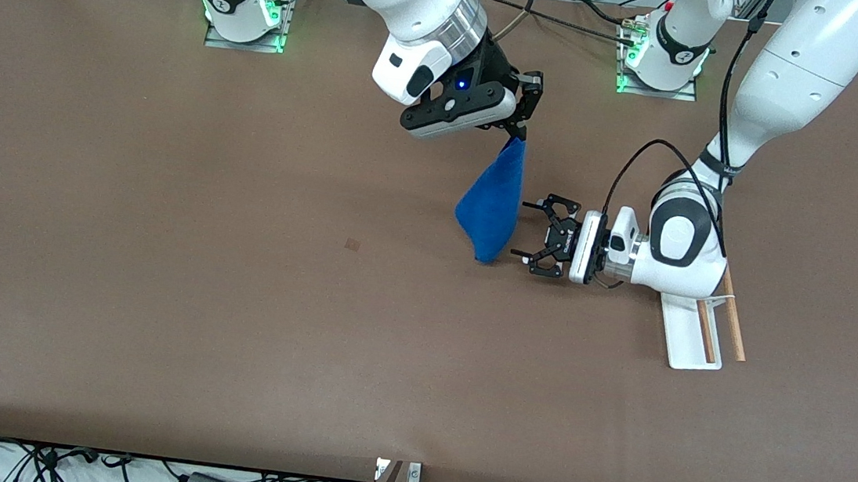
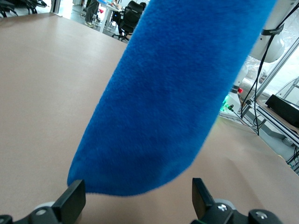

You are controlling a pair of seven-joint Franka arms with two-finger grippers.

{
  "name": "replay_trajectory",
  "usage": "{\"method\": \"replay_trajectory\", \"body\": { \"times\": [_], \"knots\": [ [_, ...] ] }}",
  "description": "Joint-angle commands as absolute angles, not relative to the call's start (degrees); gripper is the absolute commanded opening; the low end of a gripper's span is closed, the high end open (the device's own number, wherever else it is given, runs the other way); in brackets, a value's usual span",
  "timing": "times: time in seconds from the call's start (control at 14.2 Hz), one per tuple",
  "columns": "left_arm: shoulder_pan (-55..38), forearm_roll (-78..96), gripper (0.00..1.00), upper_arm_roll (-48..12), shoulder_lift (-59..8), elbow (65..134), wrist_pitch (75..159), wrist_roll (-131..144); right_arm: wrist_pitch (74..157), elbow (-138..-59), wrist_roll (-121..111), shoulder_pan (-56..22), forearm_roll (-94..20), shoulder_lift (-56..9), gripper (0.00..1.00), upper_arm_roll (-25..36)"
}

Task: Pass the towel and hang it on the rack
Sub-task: 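Hold the towel up while the left gripper reaches and grasps it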

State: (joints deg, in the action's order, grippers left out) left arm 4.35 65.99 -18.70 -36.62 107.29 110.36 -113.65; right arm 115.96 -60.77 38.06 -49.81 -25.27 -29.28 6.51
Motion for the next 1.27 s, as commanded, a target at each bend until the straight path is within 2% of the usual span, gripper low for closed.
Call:
{"method": "replay_trajectory", "body": {
  "times": [0.0, 0.28, 0.49, 0.64, 0.71, 0.78, 0.85, 0.92, 0.99, 1.2],
  "knots": [
    [4.6, 69.0, 0.99, -19.3, -34.3, 110.0, 111.4, -116.2, 116.3, -60.4, 38.8, -50.4, -25.3, -29.3, 0.00, 6.9],
    [4.7, 69.3, 0.97, -20.1, -34.3, 110.2, 111.4, -120.8, 116.3, -60.5, 38.7, -50.4, -25.3, -29.3, 0.00, 6.9],
    [3.3, 70.0, 0.91, -20.7, -34.4, 109.3, 115.6, -124.1, 116.3, -60.4, 38.7, -50.4, -25.2, -29.4, 0.00, 6.9],
    [2.3, 73.8, 0.84, -22.1, -34.6, 109.3, 117.9, -124.5, 116.3, -60.5, 38.7, -50.4, -25.3, -29.3, 0.00, 6.9],
    [0.8, 74.6, 0.72, -22.1, -34.7, 109.2, 119.2, -125.8, 116.3, -60.5, 38.7, -50.4, -25.2, -29.3, 0.00, 6.9],
    [0.3, 75.0, 0.67, -22.1, -34.9, 108.8, 119.9, -125.9, 116.3, -60.5, 38.7, -50.4, -25.3, -29.3, 0.00, 6.9],
    [0.3, 75.2, 0.49, -22.1, -36.0, 107.8, 120.0, -126.1, 116.3, -60.5, 38.7, -50.4, -25.3, -29.3, 0.00, 6.9],
    [0.4, 75.5, 0.12, -22.1, -36.5, 107.8, 119.9, -125.6, 116.3, -60.5, 38.7, -50.4, -25.2, -29.4, 0.00, 6.9],
    [0.5, 75.8, 0.03, -22.1, -36.5, 107.8, 120.0, -125.2, 116.3, -60.5, 38.7, -50.4, -25.2, -29.3, 0.00, 6.9],
    [0.3, 75.8, 0.01, -22.1, -36.6, 107.6, 120.1, -118.1, 116.3, -60.5, 38.6, -50.3, -25.3, -29.3, 0.00, 6.9]
  ]
}}
